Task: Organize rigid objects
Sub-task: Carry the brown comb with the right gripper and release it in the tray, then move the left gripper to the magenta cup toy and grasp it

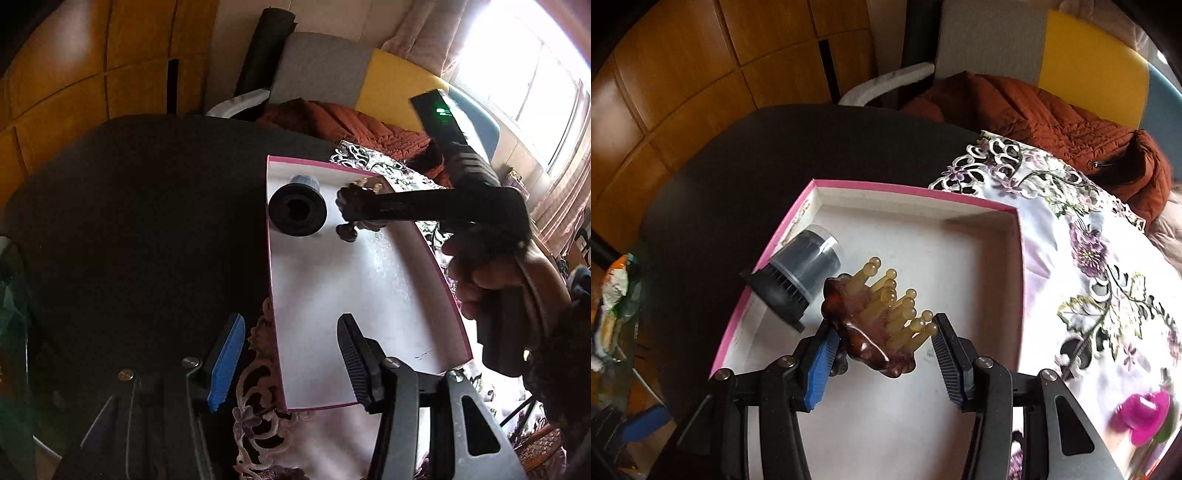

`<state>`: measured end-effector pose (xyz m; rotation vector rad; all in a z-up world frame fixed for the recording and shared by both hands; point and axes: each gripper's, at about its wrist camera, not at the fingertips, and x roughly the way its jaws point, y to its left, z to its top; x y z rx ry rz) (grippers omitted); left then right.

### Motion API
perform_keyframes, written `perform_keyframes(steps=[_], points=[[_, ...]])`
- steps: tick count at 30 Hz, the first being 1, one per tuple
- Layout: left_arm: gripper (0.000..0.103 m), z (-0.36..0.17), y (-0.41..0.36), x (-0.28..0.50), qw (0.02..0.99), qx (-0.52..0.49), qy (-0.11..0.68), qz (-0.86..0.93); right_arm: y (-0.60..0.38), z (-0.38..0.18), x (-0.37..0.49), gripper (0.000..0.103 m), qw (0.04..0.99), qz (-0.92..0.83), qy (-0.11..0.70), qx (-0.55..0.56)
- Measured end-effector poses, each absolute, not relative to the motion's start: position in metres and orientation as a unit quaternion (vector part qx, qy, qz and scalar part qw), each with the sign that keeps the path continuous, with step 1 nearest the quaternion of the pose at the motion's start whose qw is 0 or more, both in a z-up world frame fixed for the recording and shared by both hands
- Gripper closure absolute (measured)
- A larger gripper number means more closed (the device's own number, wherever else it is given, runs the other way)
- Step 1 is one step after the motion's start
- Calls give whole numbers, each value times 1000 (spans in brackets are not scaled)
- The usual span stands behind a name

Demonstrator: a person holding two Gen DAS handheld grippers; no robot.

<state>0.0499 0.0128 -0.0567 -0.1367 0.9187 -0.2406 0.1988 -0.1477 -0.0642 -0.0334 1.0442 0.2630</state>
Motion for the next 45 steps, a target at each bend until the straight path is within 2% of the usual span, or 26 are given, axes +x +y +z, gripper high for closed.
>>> perform_keyframes(steps=[7, 13, 23, 28, 33, 45], points=[[50, -59, 12, 52, 885, -72, 445, -115, -145, -69, 203, 50, 859, 126, 496, -18], [50, -56, 7, 51, 886, -68, 444, -117, -151, -61, 196, 34, 862, 135, 489, -5], [50, -49, 4, 44, 889, -62, 437, -119, -172, -33, 158, 29, 884, 126, 450, -2], [50, -43, -2, 40, 892, -53, 431, -124, -189, -18, 130, 23, 900, 114, 421, -4], [50, -36, -13, 34, 895, -41, 423, -131, -207, -11, 106, 17, 909, 99, 404, -3], [50, -27, -40, 27, 896, -10, 415, -157, -275, -3, 59, 11, 921, 44, 387, 0]])
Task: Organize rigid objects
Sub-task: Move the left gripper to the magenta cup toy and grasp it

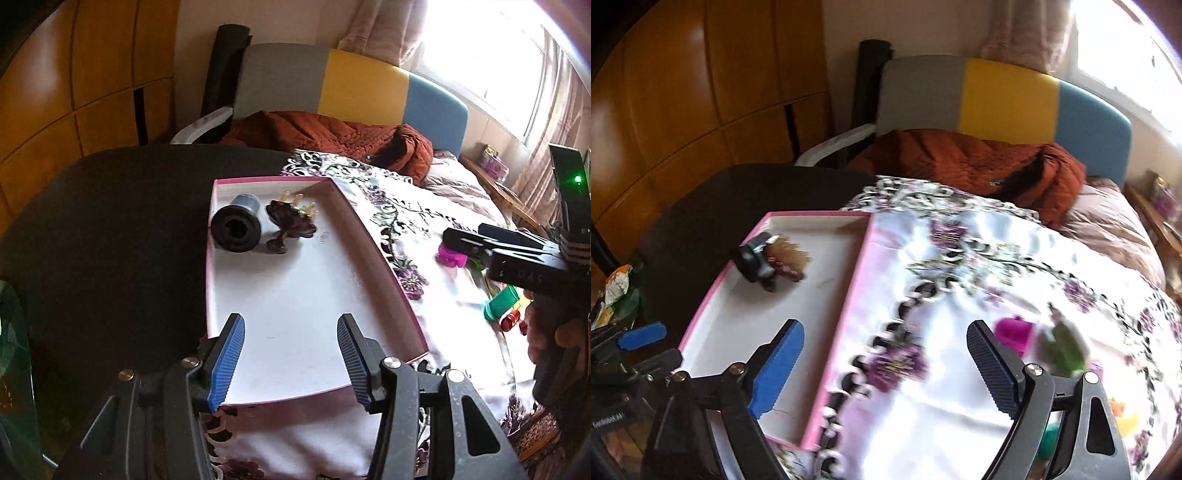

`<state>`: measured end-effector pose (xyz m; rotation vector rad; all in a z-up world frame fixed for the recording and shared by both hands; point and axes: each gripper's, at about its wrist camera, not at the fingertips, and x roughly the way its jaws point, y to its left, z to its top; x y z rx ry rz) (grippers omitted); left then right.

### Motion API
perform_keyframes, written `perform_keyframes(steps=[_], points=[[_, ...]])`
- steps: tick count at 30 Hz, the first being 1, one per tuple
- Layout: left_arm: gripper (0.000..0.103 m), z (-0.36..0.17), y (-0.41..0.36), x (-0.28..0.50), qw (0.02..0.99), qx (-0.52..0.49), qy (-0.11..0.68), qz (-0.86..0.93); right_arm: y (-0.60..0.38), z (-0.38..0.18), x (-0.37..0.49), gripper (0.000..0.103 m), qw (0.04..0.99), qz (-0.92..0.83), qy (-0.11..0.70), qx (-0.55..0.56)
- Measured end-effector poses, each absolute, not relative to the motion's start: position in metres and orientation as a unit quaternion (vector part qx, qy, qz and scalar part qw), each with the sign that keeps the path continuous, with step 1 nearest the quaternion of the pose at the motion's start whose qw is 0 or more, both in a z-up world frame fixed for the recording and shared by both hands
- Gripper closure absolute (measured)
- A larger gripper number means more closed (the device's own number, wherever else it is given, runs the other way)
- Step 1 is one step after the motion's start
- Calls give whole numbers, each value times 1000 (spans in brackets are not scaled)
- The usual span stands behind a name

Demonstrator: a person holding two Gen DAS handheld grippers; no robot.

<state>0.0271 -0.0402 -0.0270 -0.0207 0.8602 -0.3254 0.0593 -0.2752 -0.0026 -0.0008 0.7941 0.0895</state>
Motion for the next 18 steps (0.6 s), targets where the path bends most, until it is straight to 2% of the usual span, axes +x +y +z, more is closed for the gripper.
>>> perform_keyframes(steps=[11, 14, 18], points=[[50, -27, -77, 23, 886, 22, 419, -195, -389, 5, 41, 10, 923, -73, 376, 39], [50, -28, -88, 23, 883, 33, 422, -203, -427, 2, 39, 5, 920, -124, 366, 59], [50, -27, -102, 23, 879, 42, 423, -217, -479, -12, 32, 5, 907, -190, 363, 102]])
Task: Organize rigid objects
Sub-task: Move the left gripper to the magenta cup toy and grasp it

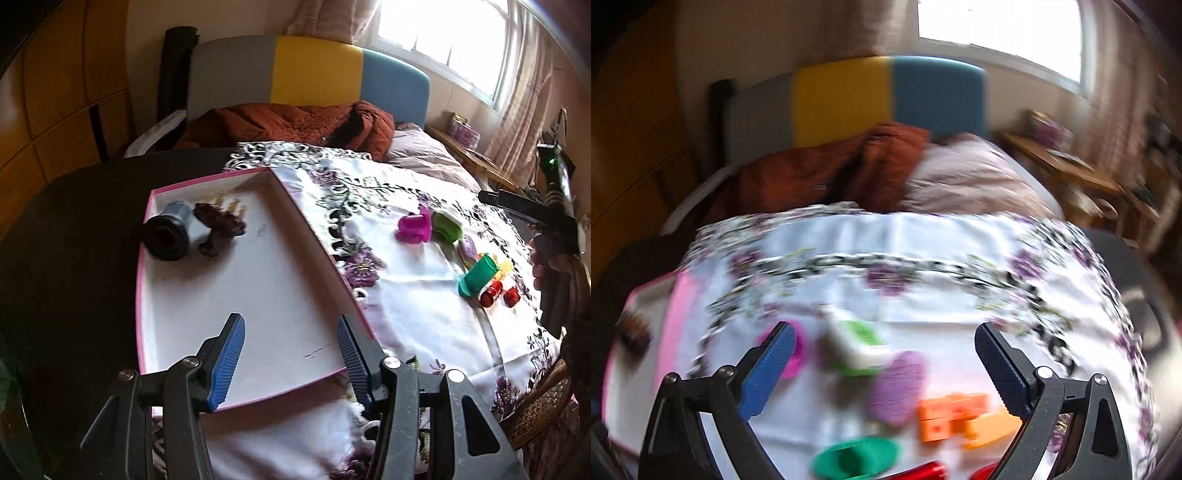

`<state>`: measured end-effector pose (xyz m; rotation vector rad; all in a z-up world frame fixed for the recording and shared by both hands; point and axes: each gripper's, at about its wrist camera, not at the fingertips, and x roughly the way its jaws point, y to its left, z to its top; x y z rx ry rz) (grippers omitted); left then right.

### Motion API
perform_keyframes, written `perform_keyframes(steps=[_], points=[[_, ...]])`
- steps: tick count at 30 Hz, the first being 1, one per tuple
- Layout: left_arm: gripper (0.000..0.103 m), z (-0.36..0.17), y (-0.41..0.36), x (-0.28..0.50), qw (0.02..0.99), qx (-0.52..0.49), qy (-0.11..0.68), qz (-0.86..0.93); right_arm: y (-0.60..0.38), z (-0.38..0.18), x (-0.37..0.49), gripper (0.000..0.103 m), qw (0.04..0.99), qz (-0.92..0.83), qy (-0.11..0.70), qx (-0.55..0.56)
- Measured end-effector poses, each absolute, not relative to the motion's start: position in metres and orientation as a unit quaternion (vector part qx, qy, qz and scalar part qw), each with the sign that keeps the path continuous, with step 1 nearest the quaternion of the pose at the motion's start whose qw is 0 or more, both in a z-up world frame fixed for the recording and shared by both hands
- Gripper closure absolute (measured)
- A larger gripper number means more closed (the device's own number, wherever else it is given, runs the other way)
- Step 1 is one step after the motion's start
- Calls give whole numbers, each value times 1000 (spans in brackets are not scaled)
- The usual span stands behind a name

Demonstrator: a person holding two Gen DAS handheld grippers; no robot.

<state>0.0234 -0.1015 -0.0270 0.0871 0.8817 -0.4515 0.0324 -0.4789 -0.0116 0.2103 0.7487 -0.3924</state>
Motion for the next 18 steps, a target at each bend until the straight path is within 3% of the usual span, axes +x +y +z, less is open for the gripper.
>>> perform_keyframes(steps=[6, 18], points=[[50, -25, -135, 29, 867, 44, 430, -248, -531, -30, 21, 6, 876, -244, 363, 202], [50, -34, -226, 60, 833, 48, 457, -307, -534, -26, 15, 5, 877, -233, 352, 230]])
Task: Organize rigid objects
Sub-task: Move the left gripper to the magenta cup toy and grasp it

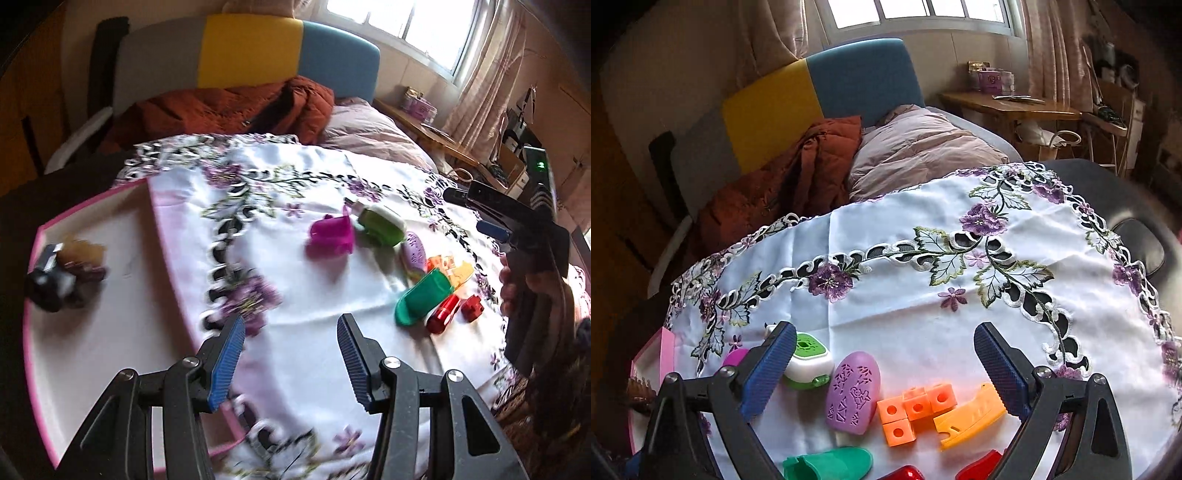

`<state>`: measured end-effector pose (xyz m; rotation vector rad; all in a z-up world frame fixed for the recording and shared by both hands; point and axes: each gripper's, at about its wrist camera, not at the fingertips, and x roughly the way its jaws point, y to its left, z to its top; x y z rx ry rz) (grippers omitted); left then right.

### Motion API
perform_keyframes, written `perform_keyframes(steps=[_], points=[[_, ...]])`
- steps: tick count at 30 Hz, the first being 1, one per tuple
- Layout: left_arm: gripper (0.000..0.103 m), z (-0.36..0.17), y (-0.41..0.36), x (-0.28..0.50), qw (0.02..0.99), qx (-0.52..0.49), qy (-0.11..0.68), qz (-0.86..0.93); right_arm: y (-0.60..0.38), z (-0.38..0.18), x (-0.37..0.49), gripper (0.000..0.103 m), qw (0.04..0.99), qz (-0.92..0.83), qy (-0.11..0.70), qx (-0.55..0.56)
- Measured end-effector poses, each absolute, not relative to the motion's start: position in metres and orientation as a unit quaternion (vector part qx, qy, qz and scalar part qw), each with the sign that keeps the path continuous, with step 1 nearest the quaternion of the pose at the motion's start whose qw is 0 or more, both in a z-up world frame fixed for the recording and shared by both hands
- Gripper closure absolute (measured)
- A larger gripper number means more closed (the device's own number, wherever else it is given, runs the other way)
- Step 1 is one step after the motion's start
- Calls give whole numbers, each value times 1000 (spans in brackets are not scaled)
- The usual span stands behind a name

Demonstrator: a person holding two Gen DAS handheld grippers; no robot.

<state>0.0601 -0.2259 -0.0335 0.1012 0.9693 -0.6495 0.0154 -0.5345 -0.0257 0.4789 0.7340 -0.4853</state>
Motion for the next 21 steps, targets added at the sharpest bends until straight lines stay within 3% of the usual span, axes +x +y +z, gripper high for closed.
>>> perform_keyframes(steps=[7, 13, 21], points=[[50, -44, -273, 84, 822, 49, 463, -327, -539, -25, 14, 5, 875, -226, 347, 249], [38, -60, -308, 110, 810, 53, 476, -338, -537, -25, 16, 5, 877, -216, 348, 252], [37, -80, -340, 137, 805, 72, 477, -346, -537, -26, 19, 5, 877, -200, 349, 262]])
